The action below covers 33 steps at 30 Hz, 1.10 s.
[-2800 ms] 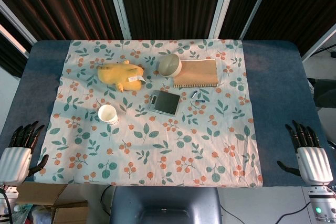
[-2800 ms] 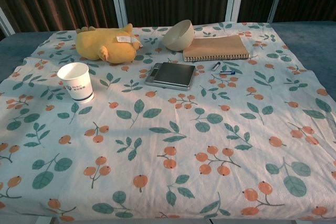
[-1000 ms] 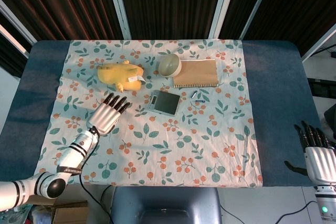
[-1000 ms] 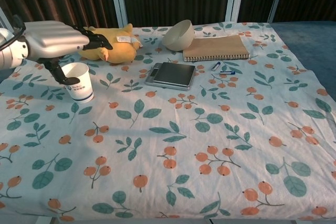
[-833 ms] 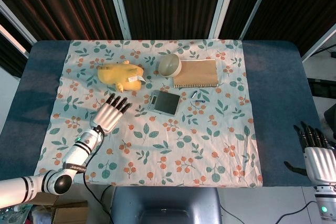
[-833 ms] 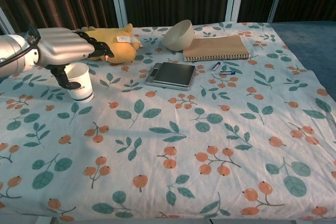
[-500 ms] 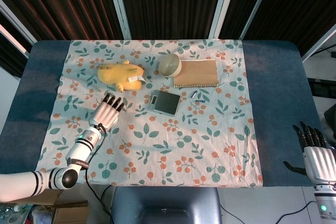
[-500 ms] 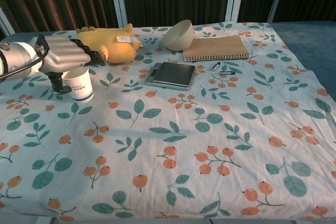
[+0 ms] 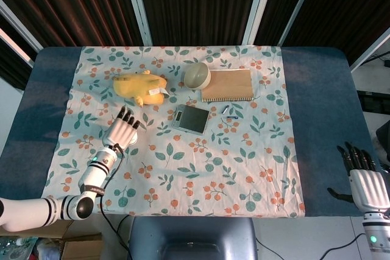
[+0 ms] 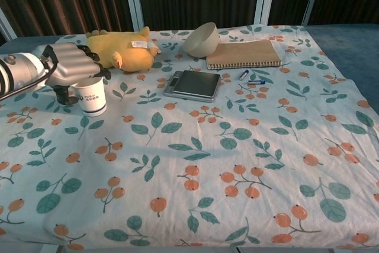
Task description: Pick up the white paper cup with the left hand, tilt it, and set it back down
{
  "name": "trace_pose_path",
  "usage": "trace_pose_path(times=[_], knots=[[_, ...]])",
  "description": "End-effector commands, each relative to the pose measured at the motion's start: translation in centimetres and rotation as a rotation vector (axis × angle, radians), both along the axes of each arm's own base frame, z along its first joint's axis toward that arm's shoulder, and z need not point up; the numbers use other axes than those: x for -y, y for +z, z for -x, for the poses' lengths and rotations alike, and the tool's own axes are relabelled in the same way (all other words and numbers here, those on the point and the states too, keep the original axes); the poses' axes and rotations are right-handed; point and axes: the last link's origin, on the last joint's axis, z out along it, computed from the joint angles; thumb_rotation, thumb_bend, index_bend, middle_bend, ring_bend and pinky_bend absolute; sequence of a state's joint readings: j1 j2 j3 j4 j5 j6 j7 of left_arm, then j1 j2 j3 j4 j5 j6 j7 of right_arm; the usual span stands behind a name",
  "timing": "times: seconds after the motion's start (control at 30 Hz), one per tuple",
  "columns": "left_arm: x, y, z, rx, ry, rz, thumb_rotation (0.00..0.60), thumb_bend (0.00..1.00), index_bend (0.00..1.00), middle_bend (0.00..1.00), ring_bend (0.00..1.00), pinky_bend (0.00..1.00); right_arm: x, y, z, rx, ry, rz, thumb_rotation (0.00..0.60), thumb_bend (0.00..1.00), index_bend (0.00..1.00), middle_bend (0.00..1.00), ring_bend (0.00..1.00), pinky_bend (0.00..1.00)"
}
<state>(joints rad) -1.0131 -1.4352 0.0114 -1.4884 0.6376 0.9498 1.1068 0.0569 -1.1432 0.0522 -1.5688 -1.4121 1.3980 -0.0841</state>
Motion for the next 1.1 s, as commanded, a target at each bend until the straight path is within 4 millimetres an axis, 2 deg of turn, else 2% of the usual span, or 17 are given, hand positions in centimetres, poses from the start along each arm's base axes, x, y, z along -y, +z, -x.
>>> trace_pose_path(times=[0.03,0.13,0.3,0.4,0.57,0.63,0.83,1.0,1.1], knots=[[0.1,-0.1,-0.1,0.046,-0.016,-0.006,0.6,0.39,0.31,0.25,0.02,0.0,0.0,0.0,0.0,-0.001,-0.005,-0.006,0.6,0.09,0.0,0.0,0.0,0.0],[0.2,0.0,0.0,0.095,-0.01,-0.003,0.6,0.4,0.37,0.27,0.04,0.0,0.0,0.0,0.1,-0.004,-0.012,-0.01,0.6,0.1,0.0,0.0,0.0,0.0],[0.3,0.6,0.0,0.194,0.021,0.006,0.6,0.41,0.38,0.28,0.05,0.01,0.1,0.1,0.0,-0.005,-0.017,-0.009,0.6,0.1,0.0,0.0,0.0,0.0],[0.8,1.3,-0.5,0.347,0.088,0.036,0.6,0.41,0.38,0.28,0.05,0.01,0.1,0.2,0.0,-0.005,-0.017,-0.005,0.6,0.1,0.0,0.0,0.0,0.0],[2.1,2.1,-0.6,0.699,0.238,0.121,0.6,0.4,0.35,0.29,0.05,0.02,0.1,0.2,0.1,-0.004,-0.02,-0.007,0.6,0.09,0.0,0.0,0.0,0.0],[2.5,1.8,-0.1,0.836,0.319,0.162,0.6,0.39,0.34,0.28,0.05,0.03,0.2,0.1,0.1,-0.004,-0.023,-0.012,0.6,0.1,0.0,0.0,0.0,0.0],[2.9,0.3,2.3,1.077,0.462,0.237,0.6,0.39,0.34,0.3,0.04,0.04,0.3,-0.1,-0.1,-0.003,-0.031,-0.033,0.6,0.1,0.0,0.0,0.0,0.0],[2.8,-0.8,4.4,1.151,0.43,0.228,0.6,0.39,0.31,0.29,0.02,0.04,0.4,0.0,-0.2,-0.005,-0.034,-0.042,0.6,0.1,0.0,0.0,0.0,0.0],[2.7,-1.3,5.4,1.16,0.43,0.238,0.6,0.39,0.23,0.26,0.01,0.05,0.5,0.0,-0.3,-0.01,-0.036,-0.049,0.6,0.1,0.0,0.0,0.0,0.0]])
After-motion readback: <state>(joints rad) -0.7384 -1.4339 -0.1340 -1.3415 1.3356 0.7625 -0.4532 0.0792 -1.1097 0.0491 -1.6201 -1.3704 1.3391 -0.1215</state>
